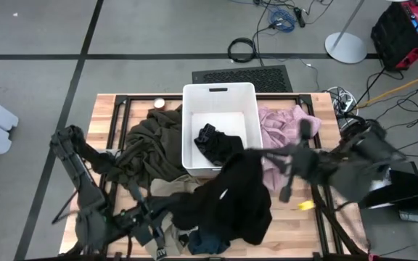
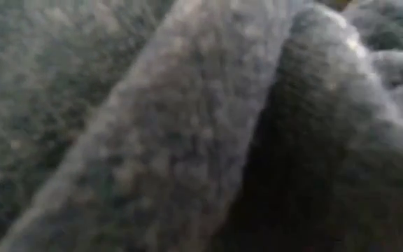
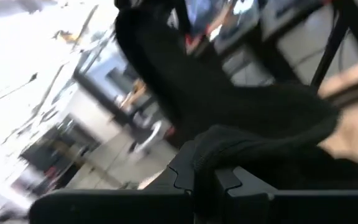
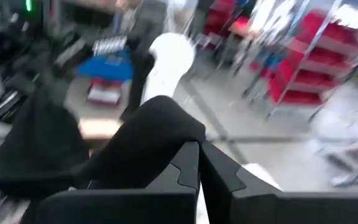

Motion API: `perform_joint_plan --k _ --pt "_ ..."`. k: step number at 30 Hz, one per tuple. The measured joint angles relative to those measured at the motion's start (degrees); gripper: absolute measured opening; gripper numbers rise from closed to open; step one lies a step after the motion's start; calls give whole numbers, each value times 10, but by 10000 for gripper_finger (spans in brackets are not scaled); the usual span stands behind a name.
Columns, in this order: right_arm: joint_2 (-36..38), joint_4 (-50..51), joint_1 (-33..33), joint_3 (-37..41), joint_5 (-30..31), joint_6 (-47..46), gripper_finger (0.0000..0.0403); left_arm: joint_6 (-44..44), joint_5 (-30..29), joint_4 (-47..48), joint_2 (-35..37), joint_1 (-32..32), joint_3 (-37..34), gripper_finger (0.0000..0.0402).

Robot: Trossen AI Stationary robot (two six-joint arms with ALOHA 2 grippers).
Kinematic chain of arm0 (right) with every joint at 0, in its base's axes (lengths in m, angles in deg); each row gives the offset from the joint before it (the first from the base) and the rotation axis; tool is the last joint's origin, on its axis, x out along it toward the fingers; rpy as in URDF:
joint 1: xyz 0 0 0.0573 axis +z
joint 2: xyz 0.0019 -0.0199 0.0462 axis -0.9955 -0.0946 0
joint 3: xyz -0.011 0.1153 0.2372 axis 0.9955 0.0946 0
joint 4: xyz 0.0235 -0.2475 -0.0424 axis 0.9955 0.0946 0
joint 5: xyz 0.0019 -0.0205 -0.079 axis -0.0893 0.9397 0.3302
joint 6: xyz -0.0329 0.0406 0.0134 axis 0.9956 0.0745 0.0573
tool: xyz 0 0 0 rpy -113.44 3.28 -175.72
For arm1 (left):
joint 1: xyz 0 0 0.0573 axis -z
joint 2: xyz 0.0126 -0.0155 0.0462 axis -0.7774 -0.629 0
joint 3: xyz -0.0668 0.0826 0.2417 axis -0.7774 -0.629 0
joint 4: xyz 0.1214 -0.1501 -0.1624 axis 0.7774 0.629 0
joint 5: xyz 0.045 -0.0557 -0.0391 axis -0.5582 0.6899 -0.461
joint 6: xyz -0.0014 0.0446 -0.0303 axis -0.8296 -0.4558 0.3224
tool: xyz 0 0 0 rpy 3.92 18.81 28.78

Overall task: Sort clothes
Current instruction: Put the black sweater into the laundry bin

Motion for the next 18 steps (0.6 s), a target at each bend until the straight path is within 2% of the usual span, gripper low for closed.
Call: perform_joint_plan --k 4,8,10,13,18 --pt "21 -140 15 0 62 144 0 -88 88 -53 2 -39 69 11" --pt "27 -354 17 0 61 347 0 -131 169 -64 3 -77 155 11" --pt "28 -459 17 0 24 439 0 -131 207 -63 3 -90 199 11" --pt "31 -588 24 0 -51 530 0 -130 263 -63 3 -99 262 11" --pt "31 -680 26 0 -196 581 0 -74 367 -58 3 -99 355 11"
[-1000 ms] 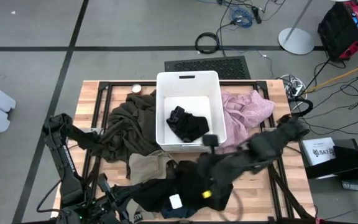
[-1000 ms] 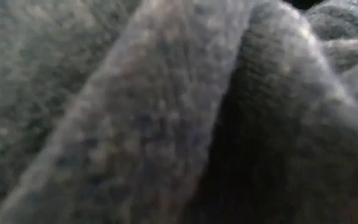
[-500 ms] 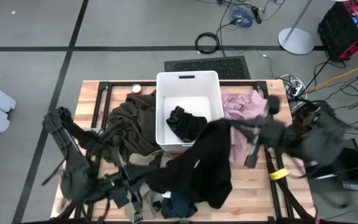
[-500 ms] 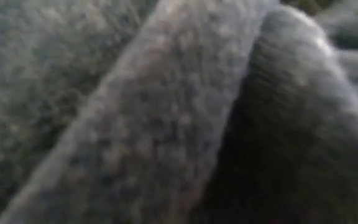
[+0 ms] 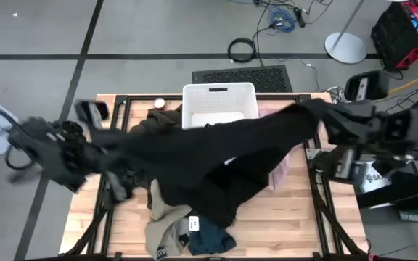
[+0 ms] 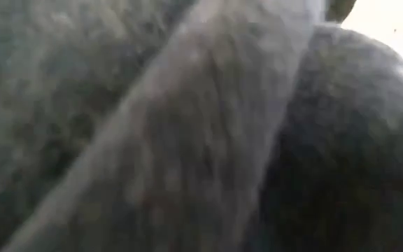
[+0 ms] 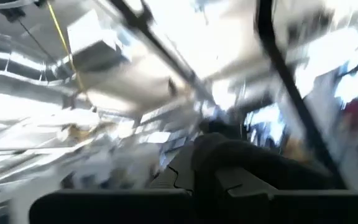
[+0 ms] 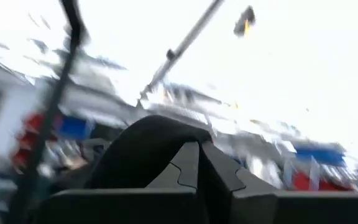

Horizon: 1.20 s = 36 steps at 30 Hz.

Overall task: Sort clothes
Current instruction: Put the black sweater into the laundry bin

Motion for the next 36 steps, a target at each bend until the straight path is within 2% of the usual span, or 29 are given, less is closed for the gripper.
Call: perform_joint_plan --k 3,6,13,20,22,25,27,30,33,36 --pt "-1 -20 0 0 -90 -4 0 48 52 12 0 0 46 11" --pt "-1 -22 -9 0 -140 -24 0 92 64 51 0 -2 93 11" --pt "-2 17 -25 0 -142 -92 0 148 108 138 1 -6 135 11" --pt "-8 184 16 0 -139 -220 0 230 139 339 -2 49 139 11" --pt "-17 232 39 0 -111 -253 0 254 140 394 -10 67 139 11" --pt "-41 272 76 0 -25 -293 0 276 139 446 -30 95 139 11" --pt "-60 272 98 0 22 -307 0 284 131 457 -49 115 139 11" --pt "-90 257 128 0 61 -312 0 288 122 454 -82 142 139 11" --pt "-117 218 156 0 97 -282 0 272 106 434 -115 164 139 11" --pt "-134 149 182 0 147 -205 0 218 77 402 -139 182 139 11"
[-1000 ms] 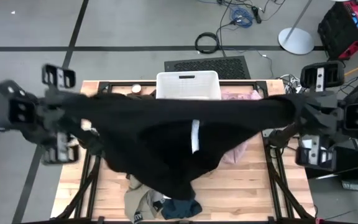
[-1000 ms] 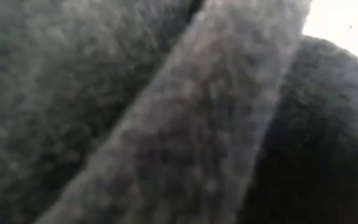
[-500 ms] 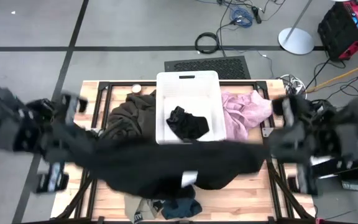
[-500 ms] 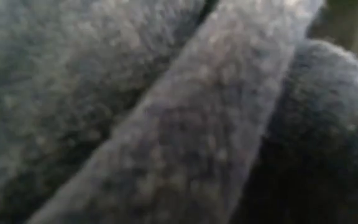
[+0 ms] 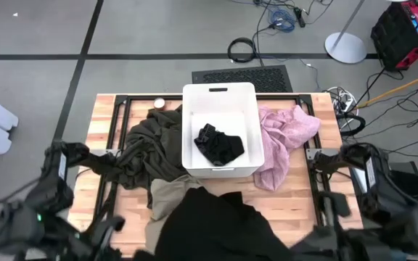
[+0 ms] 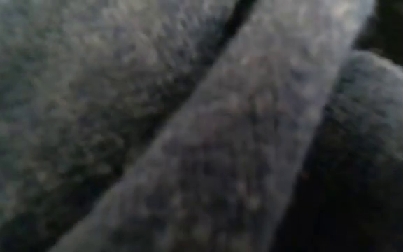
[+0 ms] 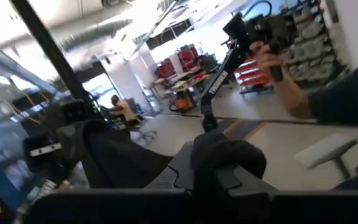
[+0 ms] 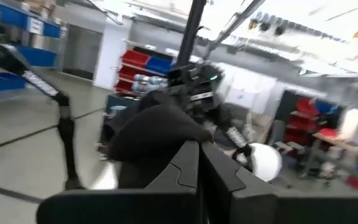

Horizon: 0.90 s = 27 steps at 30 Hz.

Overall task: Sort clothes
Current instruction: Put the black sweater into the laundry bin

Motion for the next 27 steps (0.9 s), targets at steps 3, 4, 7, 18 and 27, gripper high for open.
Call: perform_joint_plan --k 3,4,7,18,27 --pt "-4 -65 18 0 76 93 0 -51 -41 -24 -10 7 0 11" --pt "-4 -75 20 0 113 113 0 -55 -58 -24 -10 8 0 11" --pt "2 -40 7 0 242 108 0 -35 -134 18 -7 -10 0 11" --pt "11 612 -125 0 123 -584 0 329 -191 395 -25 -141 -3 7" --pt "14 803 -192 111 -56 -895 0 490 -185 515 -28 -187 -156 4"
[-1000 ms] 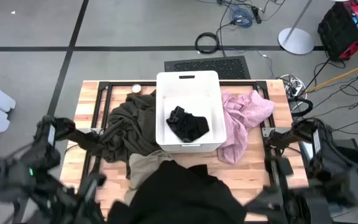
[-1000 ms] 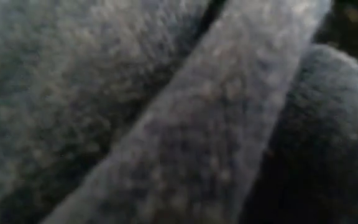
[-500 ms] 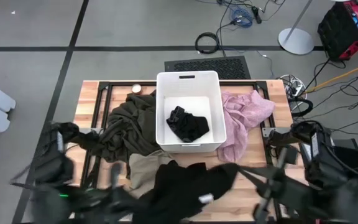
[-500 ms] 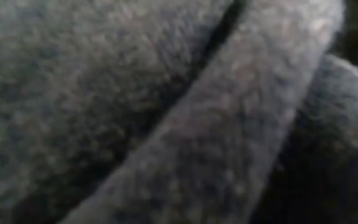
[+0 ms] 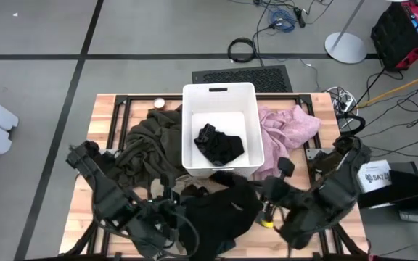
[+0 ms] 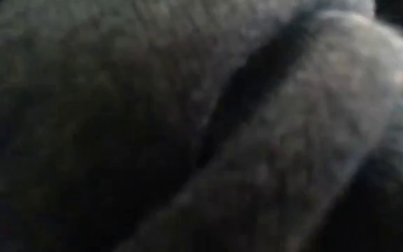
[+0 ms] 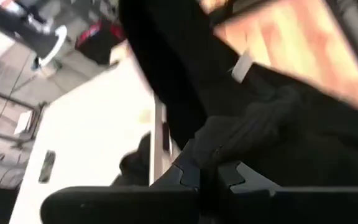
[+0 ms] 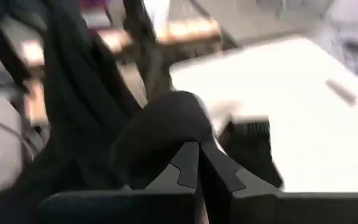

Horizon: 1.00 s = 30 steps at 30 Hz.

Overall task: Sort clothes
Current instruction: Put the black sweater into the laundry bin

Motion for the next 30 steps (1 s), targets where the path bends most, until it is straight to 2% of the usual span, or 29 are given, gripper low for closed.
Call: perform_joint_plan --k 3,8,11,15,19,23,27,30 --pt "3 10 -12 80 -62 -68 0 31 17 -6 -1 -8 -67 4" --pt "6 -54 -21 219 -191 -97 0 62 67 -73 -1 -9 -166 4" --pt "6 -162 -28 301 -269 -65 0 60 131 -142 -1 -9 -217 3" --pt "5 -349 -35 392 -351 19 0 60 175 -218 -1 -10 -264 3" --pt "1 -469 -40 450 -378 58 0 59 190 -239 -1 -10 -272 3" --pt "1 -488 -45 471 -409 71 14 57 193 -248 -1 -10 -270 3" --pt "1 -490 -44 472 -427 108 64 47 193 -248 -1 -10 -269 3" --pt "-1 -489 -44 472 -428 177 115 46 193 -250 -1 -10 -269 7"
